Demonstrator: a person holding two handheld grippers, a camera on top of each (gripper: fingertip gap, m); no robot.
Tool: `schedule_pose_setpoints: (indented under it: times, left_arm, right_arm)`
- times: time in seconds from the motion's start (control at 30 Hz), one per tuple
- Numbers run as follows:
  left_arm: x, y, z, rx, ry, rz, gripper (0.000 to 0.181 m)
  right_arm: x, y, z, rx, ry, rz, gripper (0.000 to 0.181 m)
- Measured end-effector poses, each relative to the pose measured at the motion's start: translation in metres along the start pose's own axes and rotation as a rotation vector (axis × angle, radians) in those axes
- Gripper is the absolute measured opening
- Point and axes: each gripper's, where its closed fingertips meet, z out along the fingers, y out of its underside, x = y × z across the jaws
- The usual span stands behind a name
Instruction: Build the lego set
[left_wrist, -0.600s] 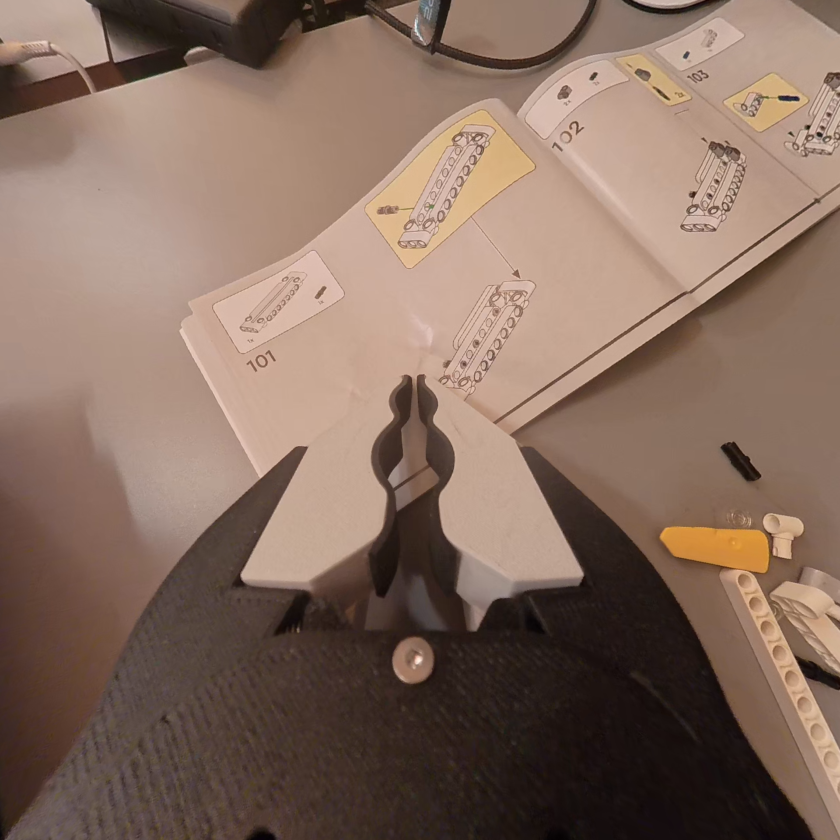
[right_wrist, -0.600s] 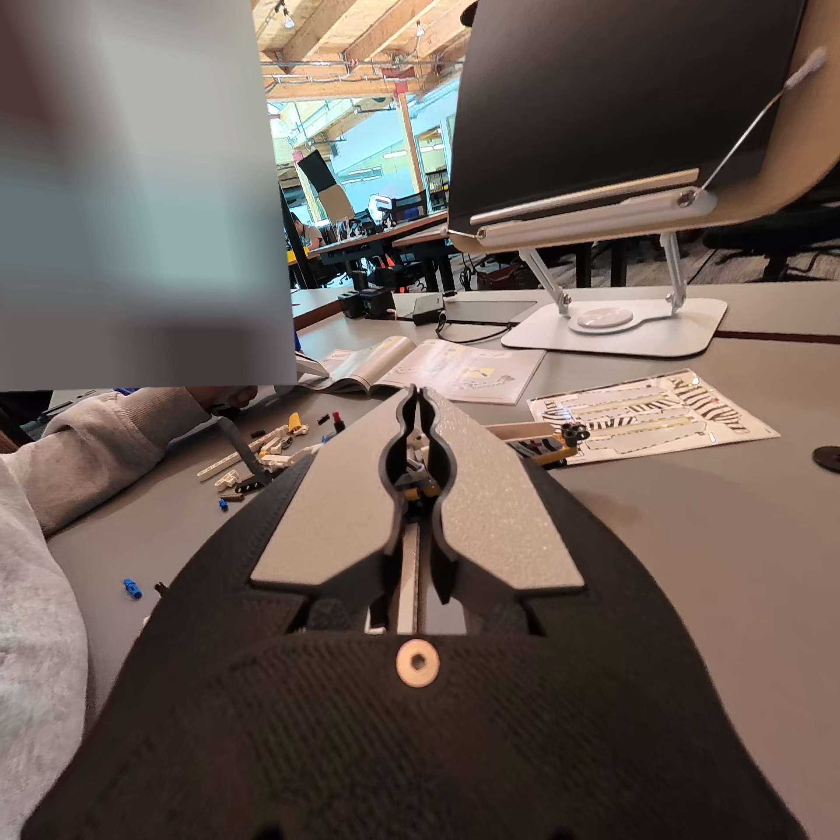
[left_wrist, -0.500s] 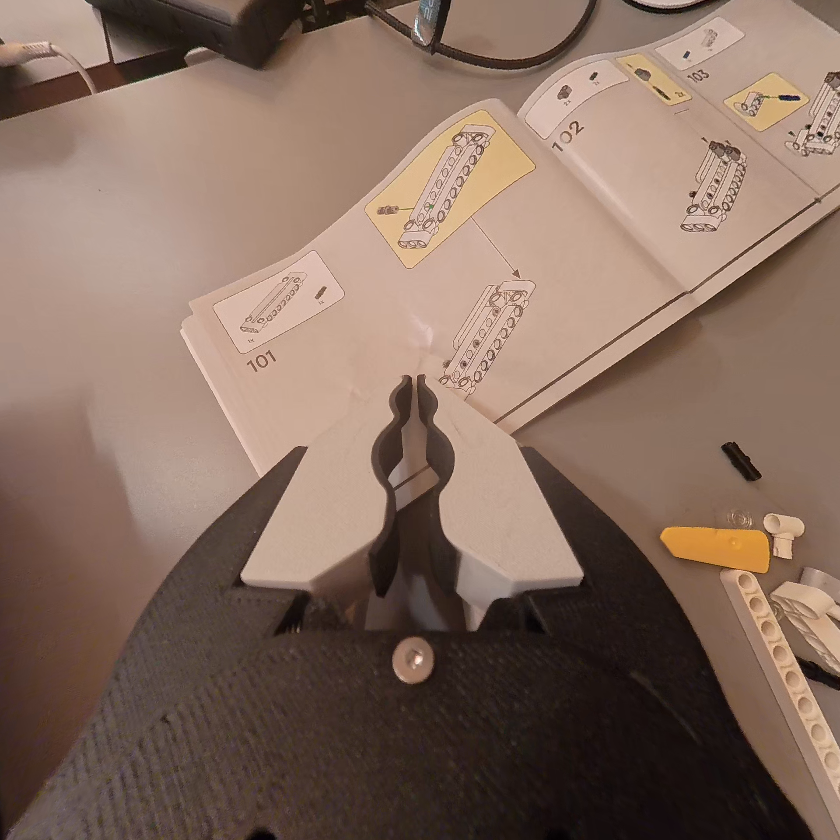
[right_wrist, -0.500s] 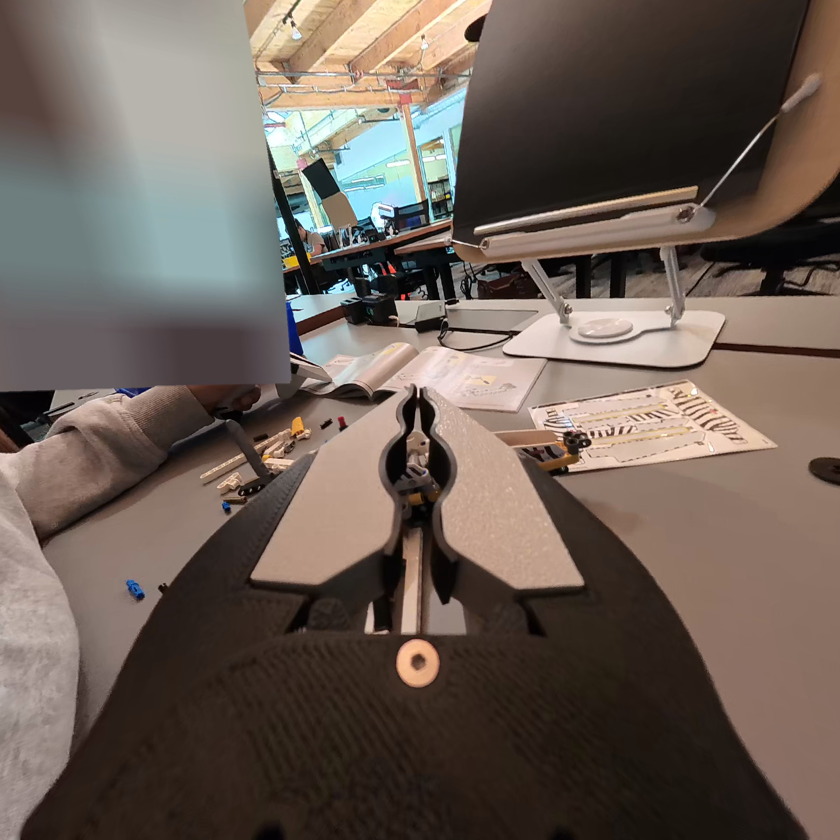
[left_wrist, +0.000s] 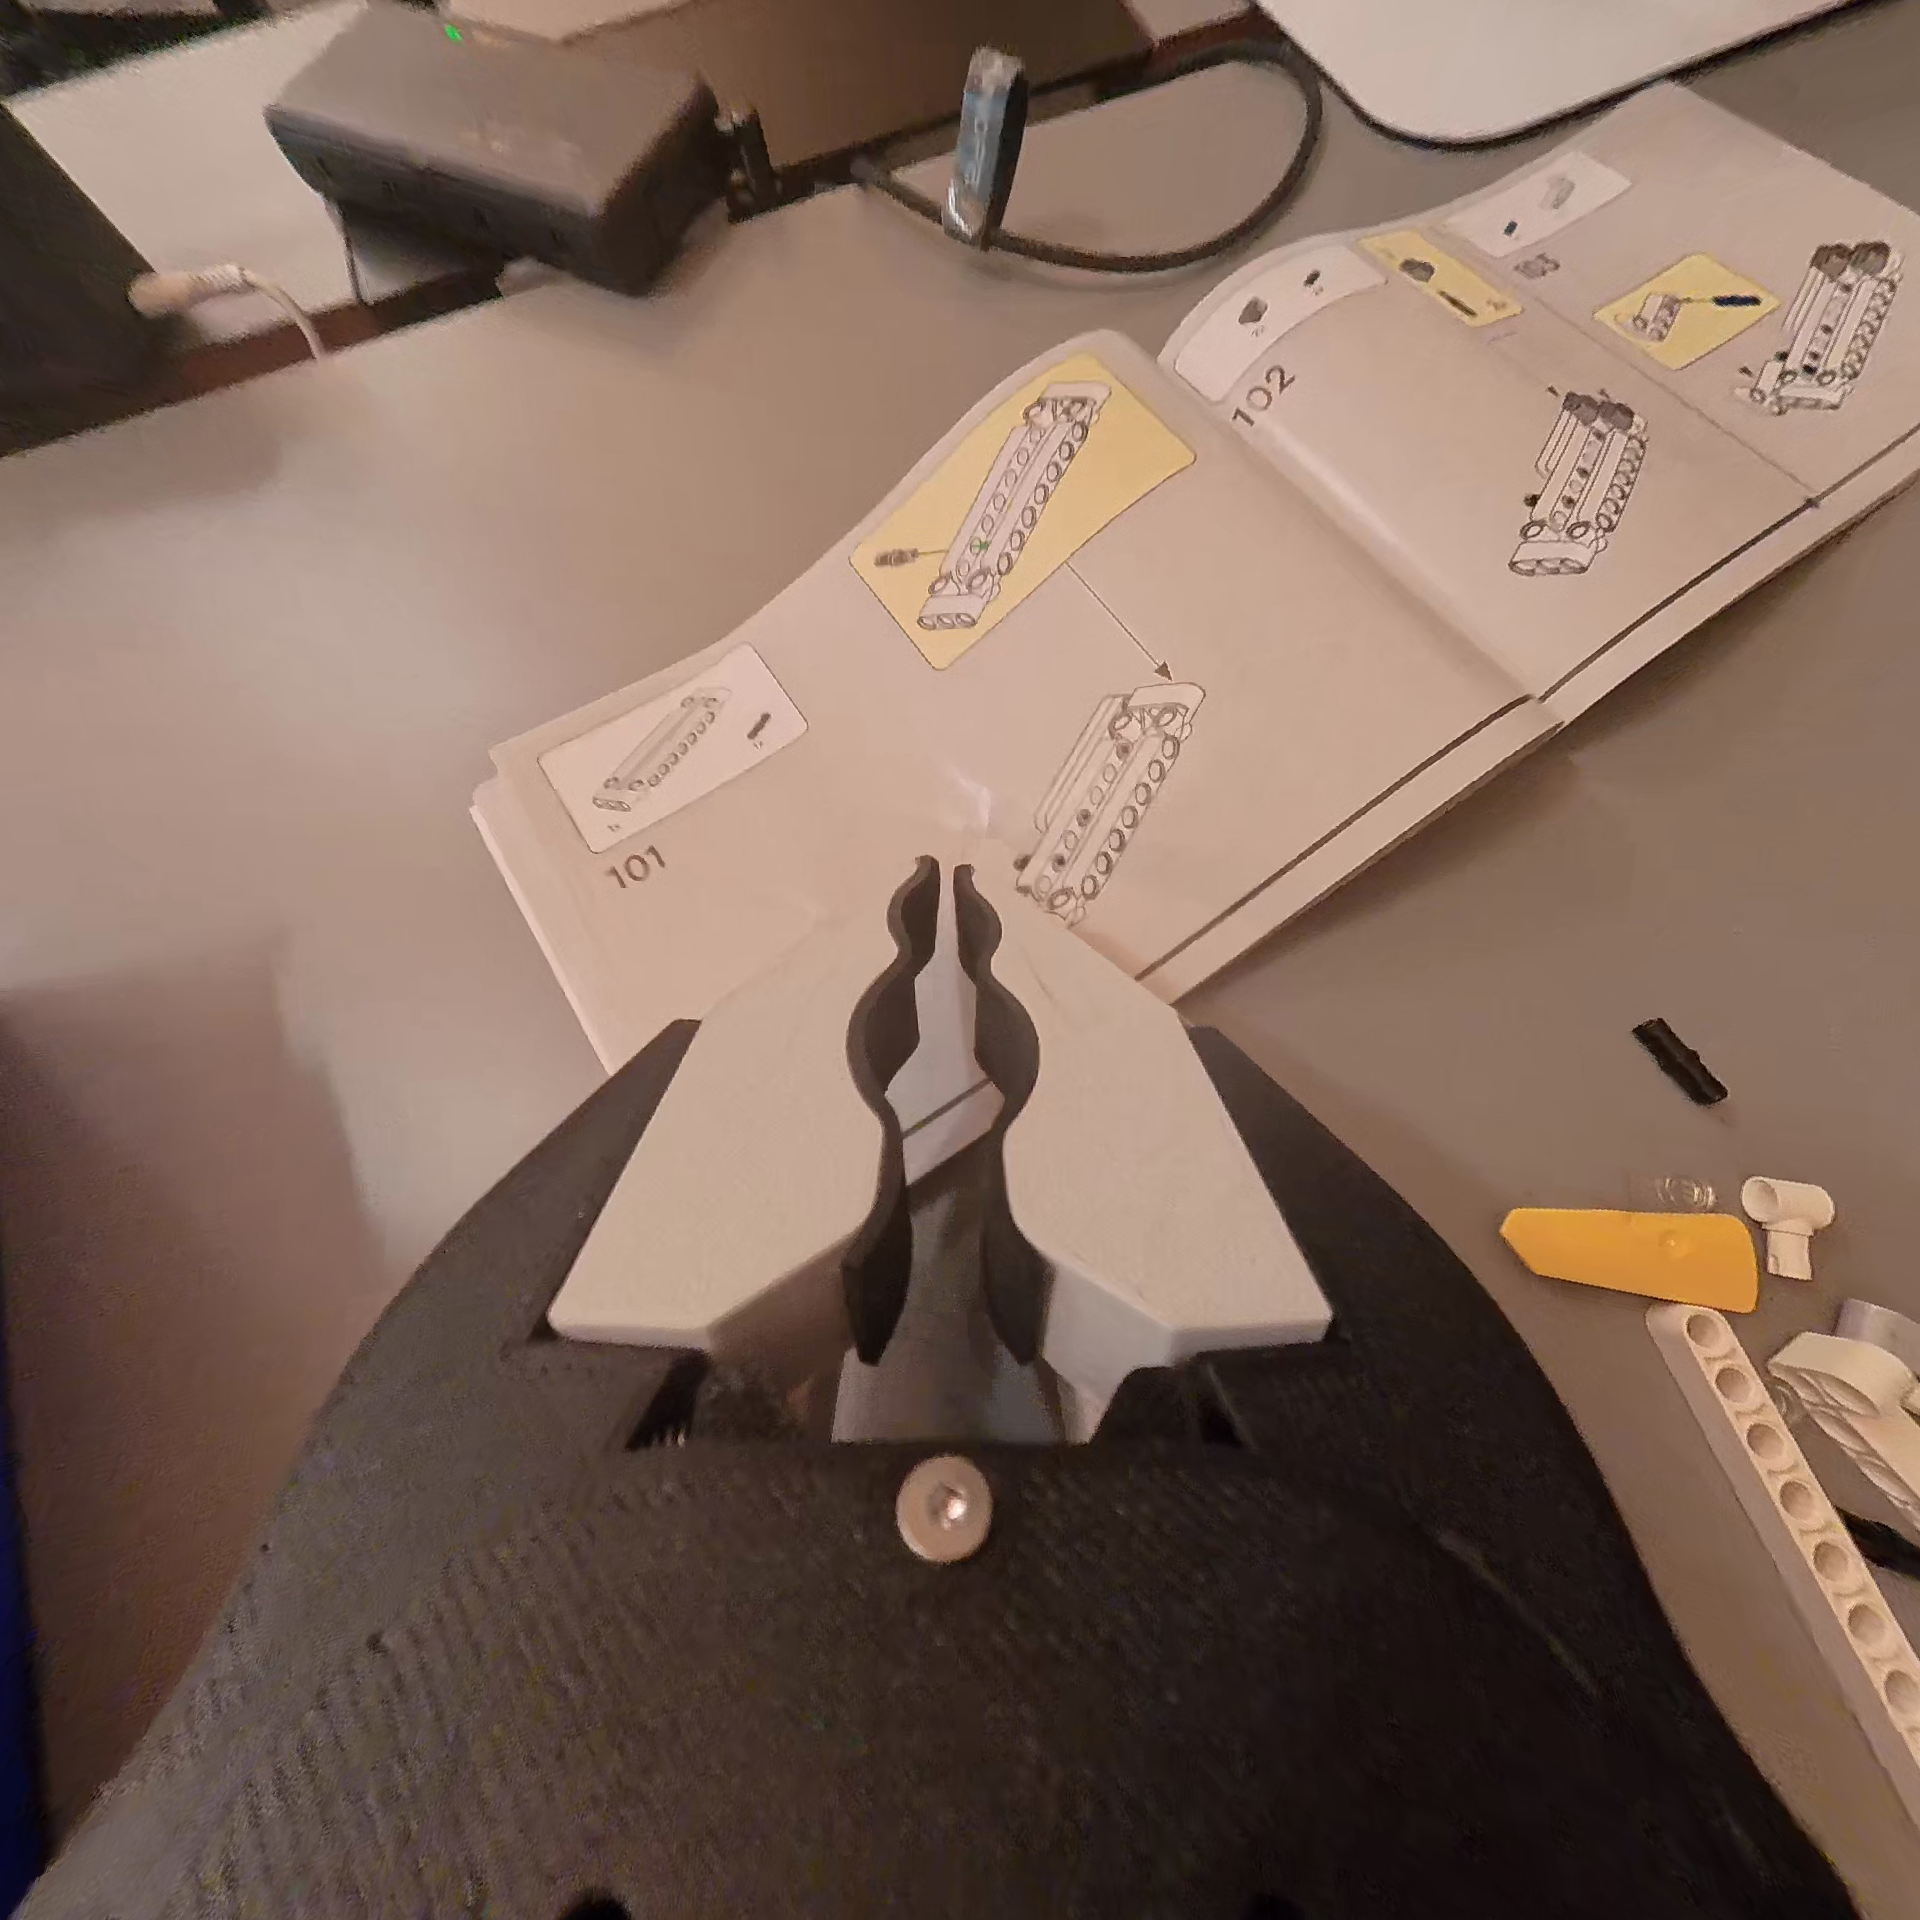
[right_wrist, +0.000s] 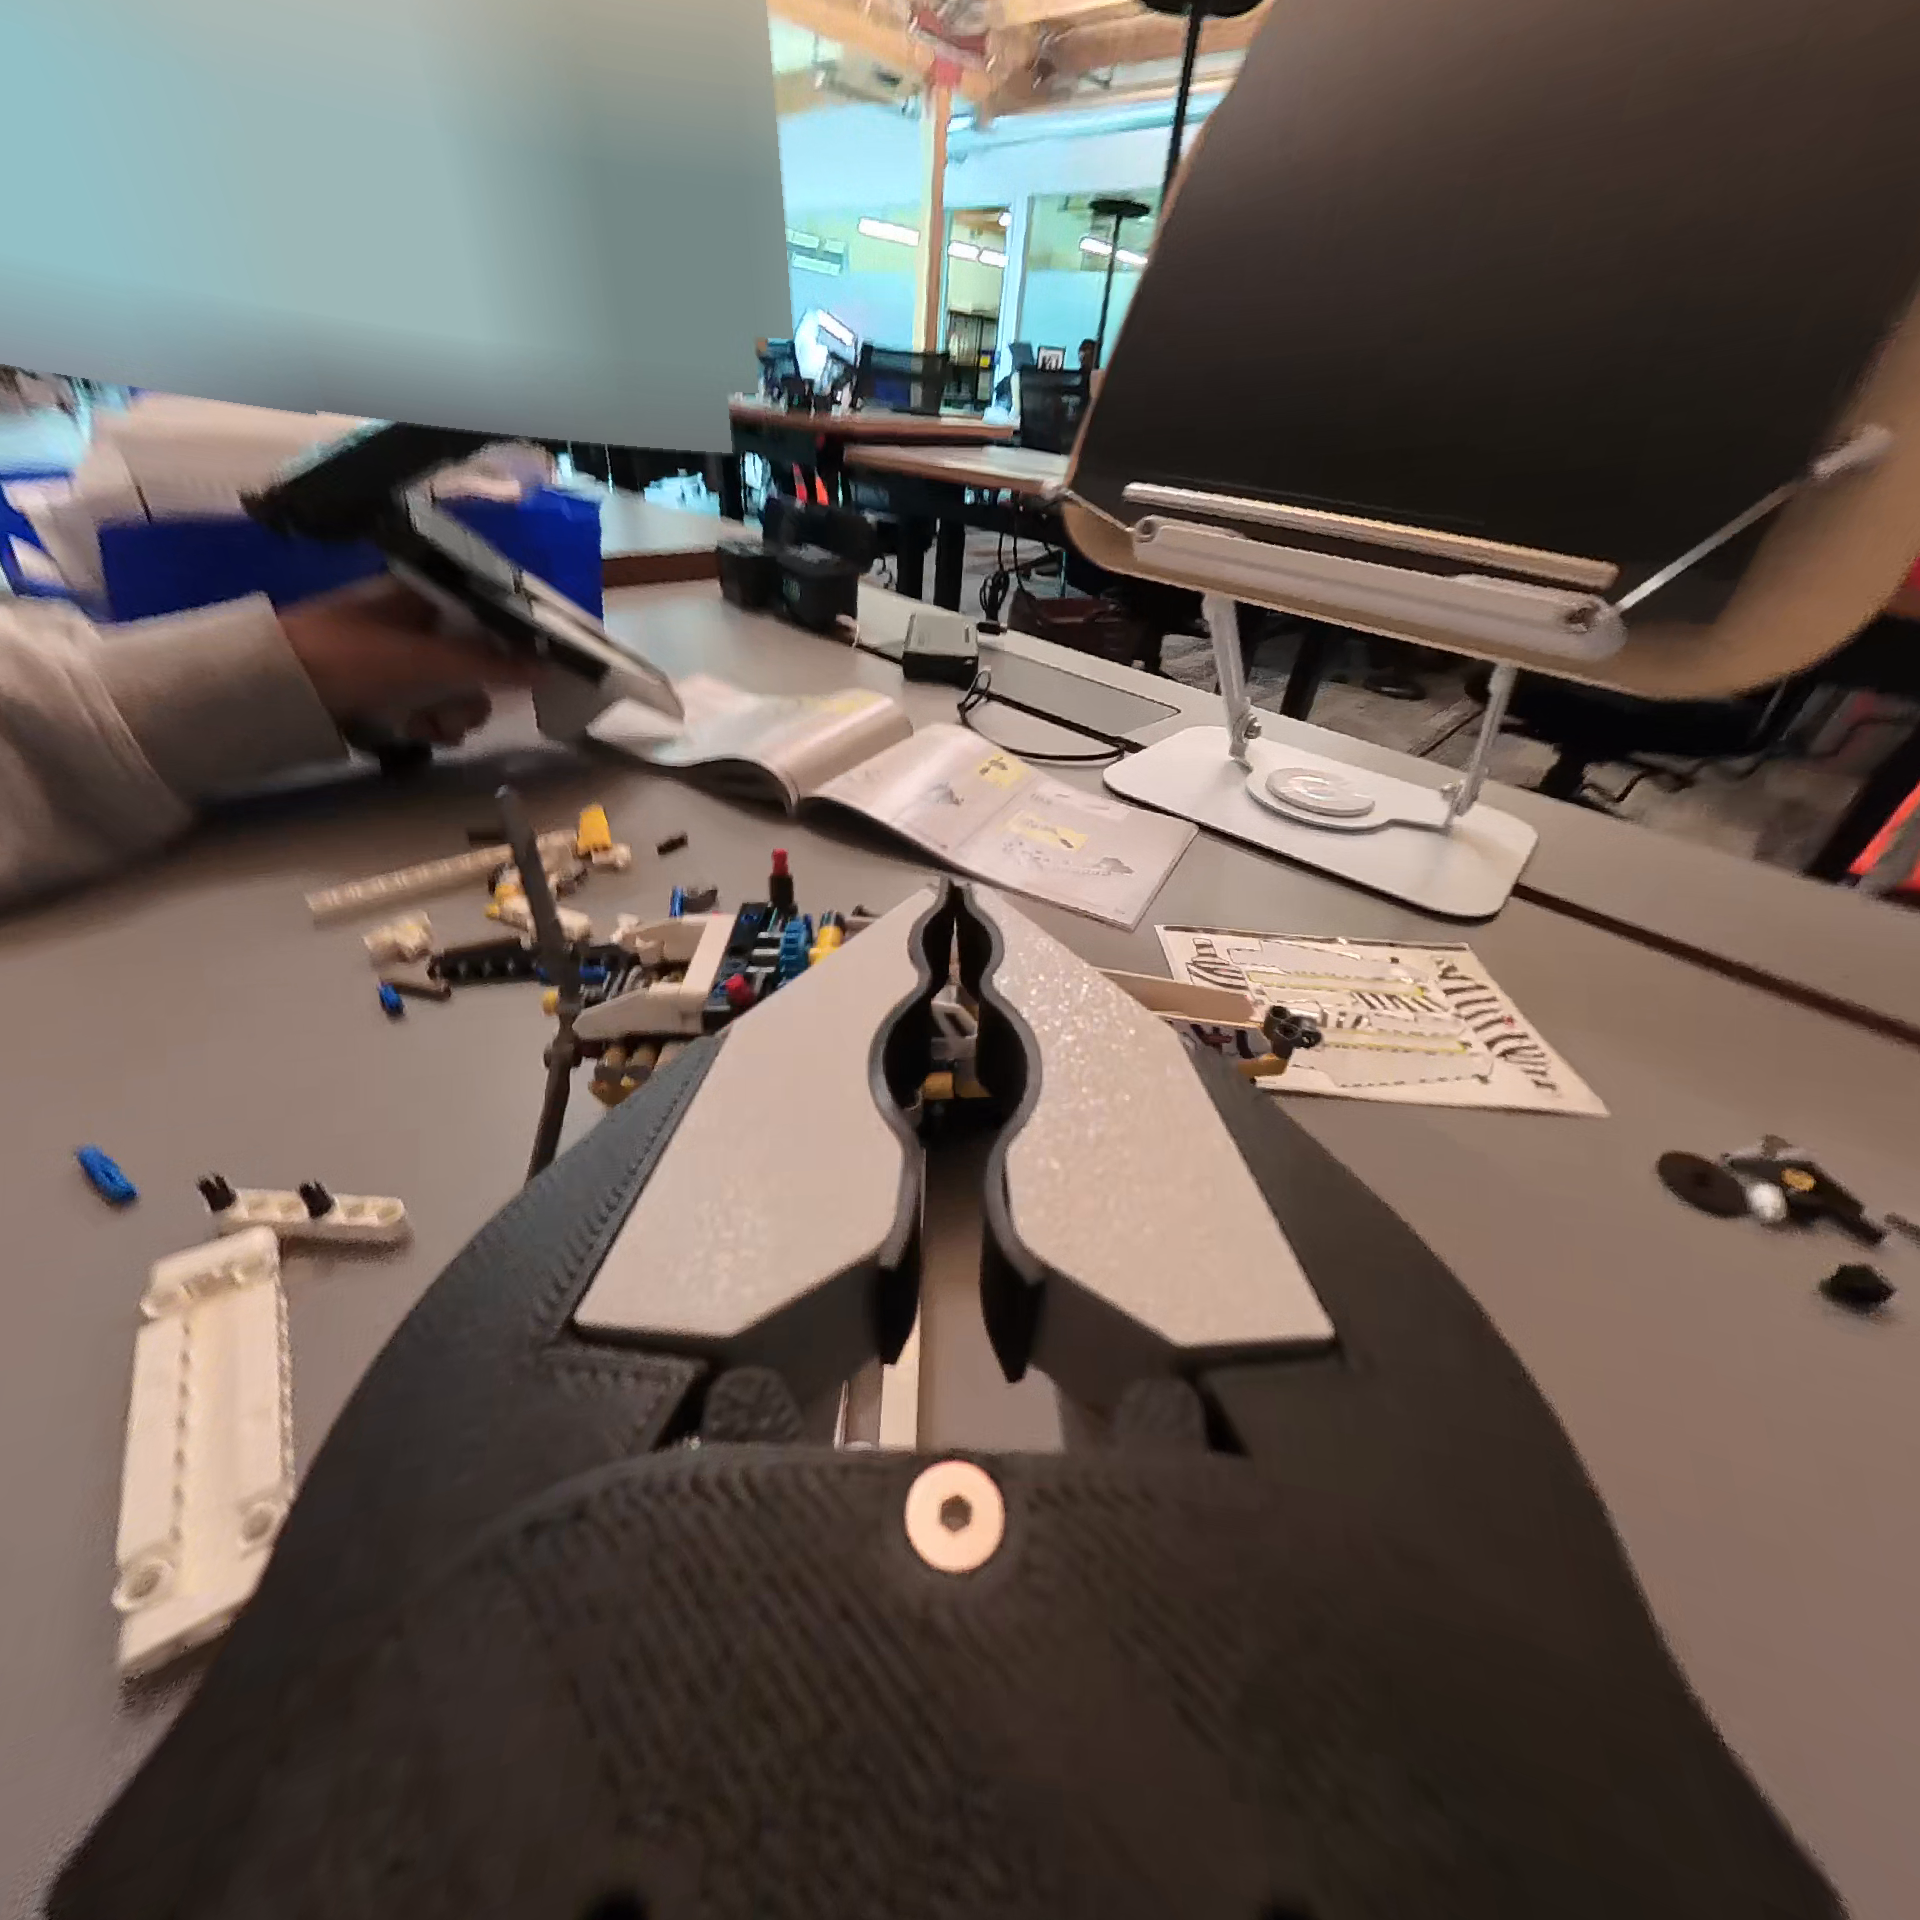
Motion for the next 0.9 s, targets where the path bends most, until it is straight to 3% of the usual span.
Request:
schedule_pose_setpoints:
  times: [0.17,0.33,0.43,0.53,0.73,0.9]
  left_arm:
    - [-0.009,-0.014,-0.014,0.071,-0.069,0.06,0.003]
    - [0.01,-0.034,-0.031,0.181,-0.026,0.104,0.0]
    - [0.039,-0.054,-0.061,0.327,0.02,0.178,0.0]
    - [0.094,-0.058,-0.097,0.453,0.134,0.232,0.0]
    - [0.238,0.011,-0.14,0.297,0.486,0.427,0.003]
    - [0.284,0.076,-0.149,0.022,0.59,0.617,0.018]
  right_arm:
    - [-0.009,0.002,0.003,-0.014,-0.007,-0.067,0.0]
    - [-0.006,0.001,0.002,-0.001,-0.007,-0.036,0.0]
    - [-0.009,-0.001,0.0,0.019,-0.03,0.007,0.0]
    - [-0.015,-0.006,-0.004,0.055,-0.059,0.059,0.0]
    - [-0.017,-0.011,-0.009,0.081,-0.047,0.037,0.0]
    - [-0.021,-0.007,-0.005,0.06,-0.068,0.018,0.0]
